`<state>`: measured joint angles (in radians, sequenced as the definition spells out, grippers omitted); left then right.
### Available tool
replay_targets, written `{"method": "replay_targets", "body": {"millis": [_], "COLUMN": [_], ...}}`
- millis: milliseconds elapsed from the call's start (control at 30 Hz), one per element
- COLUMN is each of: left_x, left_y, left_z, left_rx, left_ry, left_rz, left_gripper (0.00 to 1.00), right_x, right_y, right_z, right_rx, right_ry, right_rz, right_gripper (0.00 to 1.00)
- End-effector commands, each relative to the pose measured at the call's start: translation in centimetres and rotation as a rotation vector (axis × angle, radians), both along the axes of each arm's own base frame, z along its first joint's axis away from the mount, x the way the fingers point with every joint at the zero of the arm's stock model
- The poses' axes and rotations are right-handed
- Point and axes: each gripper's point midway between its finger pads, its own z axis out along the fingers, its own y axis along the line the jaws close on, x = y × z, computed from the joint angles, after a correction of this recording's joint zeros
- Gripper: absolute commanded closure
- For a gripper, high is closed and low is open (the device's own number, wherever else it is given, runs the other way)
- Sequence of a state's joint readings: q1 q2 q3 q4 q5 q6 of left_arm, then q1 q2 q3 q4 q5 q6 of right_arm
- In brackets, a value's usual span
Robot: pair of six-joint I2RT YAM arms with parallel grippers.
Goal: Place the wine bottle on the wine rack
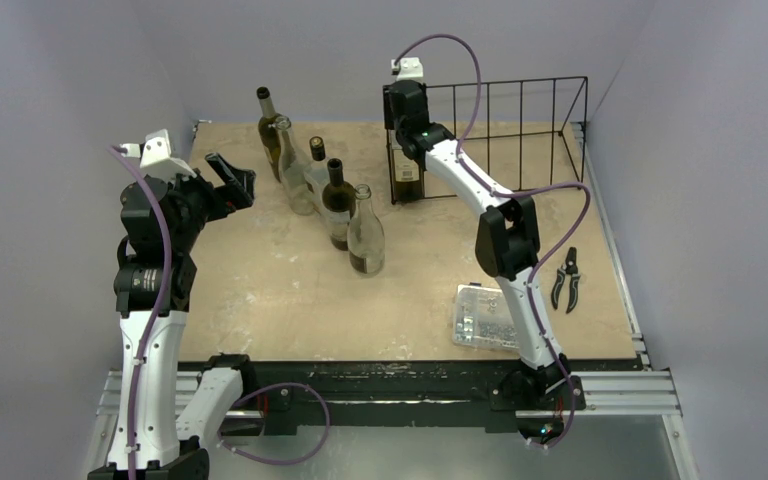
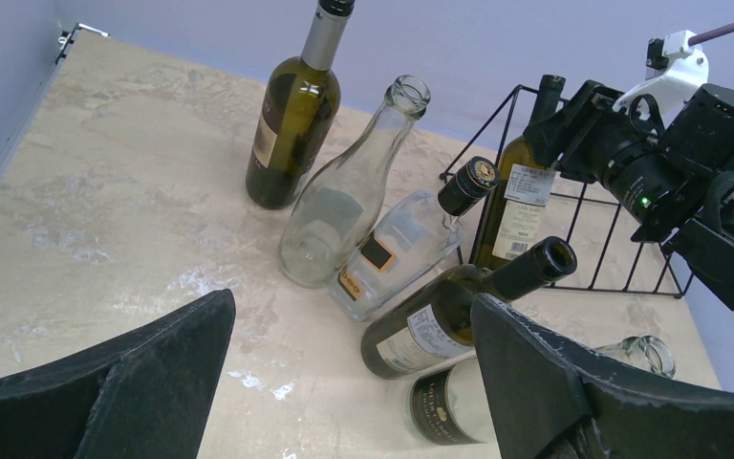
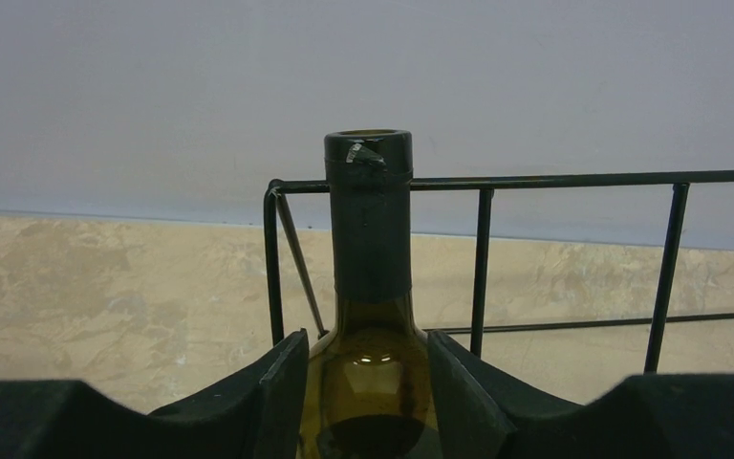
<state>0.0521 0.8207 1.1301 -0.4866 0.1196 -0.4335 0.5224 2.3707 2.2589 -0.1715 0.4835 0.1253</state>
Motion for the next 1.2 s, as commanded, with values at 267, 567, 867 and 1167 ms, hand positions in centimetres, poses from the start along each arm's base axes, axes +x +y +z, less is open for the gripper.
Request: {"method": "replay_targets", "body": {"millis": [267,567,867,1167], "left_x": [0.2,0.3,0.5,0.4], "left_y": [0.2,0.2,-0.3,-0.8], "left_z": [1.1,1.1,0.8,0.7], "left_rx": [-0.014,-0.025,-0.050,-0.088], "left_ry": [-0.042,-0.041,-0.028,-0.015], "left_rz": [0.007,0.004,-0.016,-0.031], "left_gripper": [0.07,0.07,0.07,0.09], "right_x": [-1.6,-5.3,-12.5,-23.1], "right_y": [-0.6,-2.4,-4.4,-5.7], "right_z": [5.8,7.7,0.7,-5.0], "right_rx": [0.028,0.047,0.085,0.183], "right_ry": [-0.065,-0.013,0.241,0.312], "right_rz": [0.013,0.011,0.016,0.087], "right_gripper": [0.19,0.03,0.01,0.01]}}
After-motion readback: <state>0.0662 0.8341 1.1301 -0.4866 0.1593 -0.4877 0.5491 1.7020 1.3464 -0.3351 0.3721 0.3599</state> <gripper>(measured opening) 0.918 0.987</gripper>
